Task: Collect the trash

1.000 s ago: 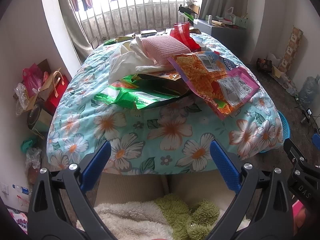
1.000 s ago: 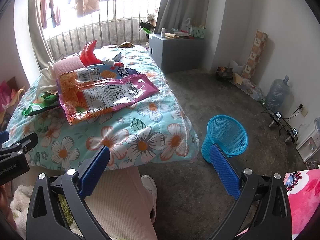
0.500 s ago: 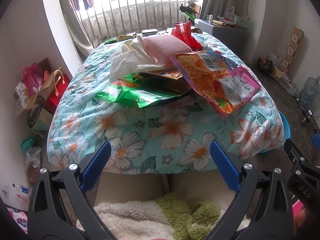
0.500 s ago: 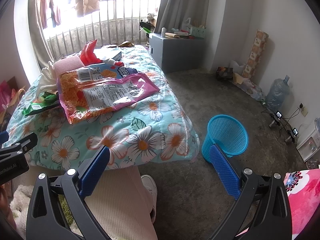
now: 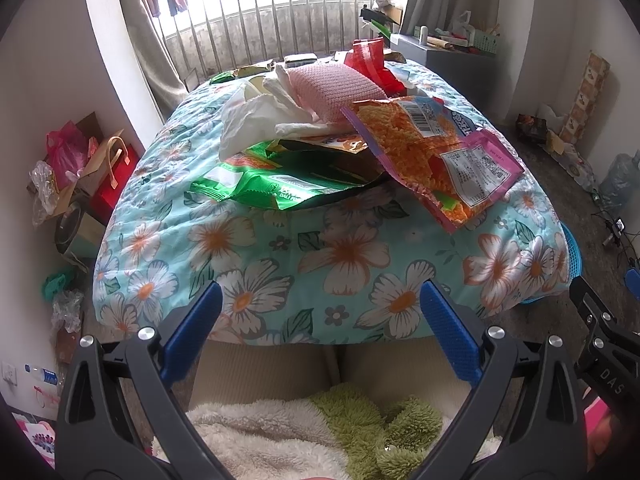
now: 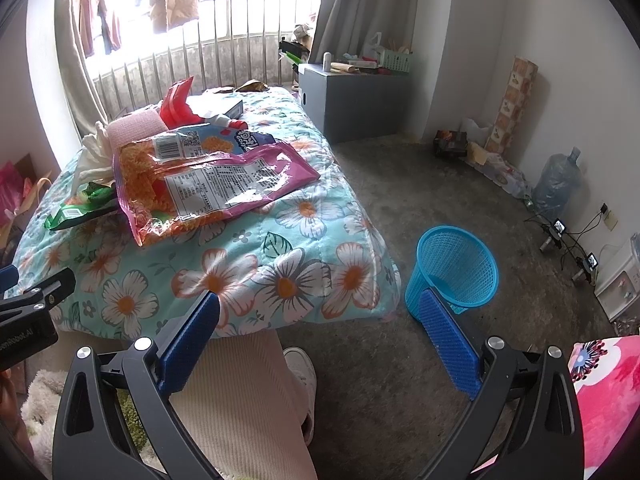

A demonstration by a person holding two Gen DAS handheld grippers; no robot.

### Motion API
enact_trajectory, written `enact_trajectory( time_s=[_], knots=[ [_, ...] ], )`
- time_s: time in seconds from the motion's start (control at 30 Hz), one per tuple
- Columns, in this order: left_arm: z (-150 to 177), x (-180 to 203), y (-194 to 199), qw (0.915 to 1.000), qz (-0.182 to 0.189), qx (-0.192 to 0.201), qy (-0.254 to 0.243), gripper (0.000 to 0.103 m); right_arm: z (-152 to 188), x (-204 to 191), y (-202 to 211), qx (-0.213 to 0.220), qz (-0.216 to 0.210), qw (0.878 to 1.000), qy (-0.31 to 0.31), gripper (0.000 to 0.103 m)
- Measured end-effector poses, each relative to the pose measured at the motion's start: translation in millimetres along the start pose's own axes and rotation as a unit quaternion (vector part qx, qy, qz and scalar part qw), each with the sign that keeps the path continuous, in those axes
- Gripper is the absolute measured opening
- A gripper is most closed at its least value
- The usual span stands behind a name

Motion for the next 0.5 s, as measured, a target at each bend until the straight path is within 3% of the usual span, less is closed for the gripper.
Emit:
enact_trajectory(
  time_s=[0.5],
  knots=[
    [-1.9, 5.8, -4.1, 0.9996, 0.018, -0.02, -0.005, 0.095, -0.1, -1.3, -7.2, -0.011, -0.026, 0.999, -0.018, 0.097]
  ],
)
Point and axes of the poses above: each gripper's, at about its wrist camera, not at the fingertips, and y roughly against the way its jaws point, x to its right, z to its underside, the point moved 8 cm from there along -y, roughly the way its jaws point, and after that the axes turned 11 degrees about -x, right-handed, at the moved point
